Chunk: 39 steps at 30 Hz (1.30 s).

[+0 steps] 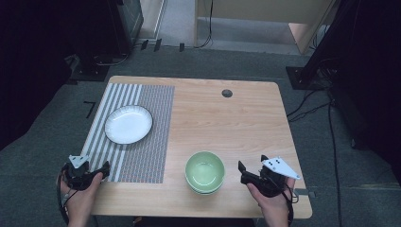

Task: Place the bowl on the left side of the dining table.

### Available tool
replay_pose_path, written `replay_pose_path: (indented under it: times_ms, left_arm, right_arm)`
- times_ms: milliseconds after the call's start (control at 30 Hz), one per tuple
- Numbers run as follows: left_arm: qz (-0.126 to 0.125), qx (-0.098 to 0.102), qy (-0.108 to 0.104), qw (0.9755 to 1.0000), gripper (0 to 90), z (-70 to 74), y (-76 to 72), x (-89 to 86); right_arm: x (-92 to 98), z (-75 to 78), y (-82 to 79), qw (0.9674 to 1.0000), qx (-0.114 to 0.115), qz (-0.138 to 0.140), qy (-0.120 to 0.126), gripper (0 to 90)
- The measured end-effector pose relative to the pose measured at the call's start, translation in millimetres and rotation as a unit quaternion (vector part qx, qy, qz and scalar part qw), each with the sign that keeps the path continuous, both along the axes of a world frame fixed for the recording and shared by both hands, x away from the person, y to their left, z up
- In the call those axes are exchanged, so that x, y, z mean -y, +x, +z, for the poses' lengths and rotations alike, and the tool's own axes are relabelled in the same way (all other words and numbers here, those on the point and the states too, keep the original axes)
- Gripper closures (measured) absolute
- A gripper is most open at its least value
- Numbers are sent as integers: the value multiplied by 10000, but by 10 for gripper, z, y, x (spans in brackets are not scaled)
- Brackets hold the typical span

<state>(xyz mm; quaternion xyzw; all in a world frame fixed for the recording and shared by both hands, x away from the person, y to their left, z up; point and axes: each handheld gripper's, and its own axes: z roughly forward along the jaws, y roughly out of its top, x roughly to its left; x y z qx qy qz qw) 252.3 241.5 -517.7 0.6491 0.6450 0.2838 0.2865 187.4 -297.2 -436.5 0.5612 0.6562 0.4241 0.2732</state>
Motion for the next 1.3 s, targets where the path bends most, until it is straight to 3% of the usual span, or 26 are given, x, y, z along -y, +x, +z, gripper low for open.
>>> replay_pose_path:
  times_ms: [267, 667, 1000, 1167, 1300]
  left_arm:
    - [0, 1, 2, 10000, 134, 0, 0, 0]
    - [-25, 2, 47, 10000, 135, 7, -18, 14]
    - [-141, 212, 170, 9995, 134, 128, -52, 109]
    - [-199, 264, 22, 9995, 134, 191, -94, 165]
    - [-331, 427, -139, 9984, 135, 309, -132, 269]
  right_arm:
    - [-114, 24, -25, 9999, 95, 82, -23, 171]
    - [-301, 84, -98, 9993, 219, 268, 105, 267]
    - [-373, 94, -117, 9986, 231, 374, 282, 340]
    - [-440, 77, -87, 9981, 191, 506, 297, 372]
    - [-522, 45, -55, 9977, 105, 601, 293, 384]
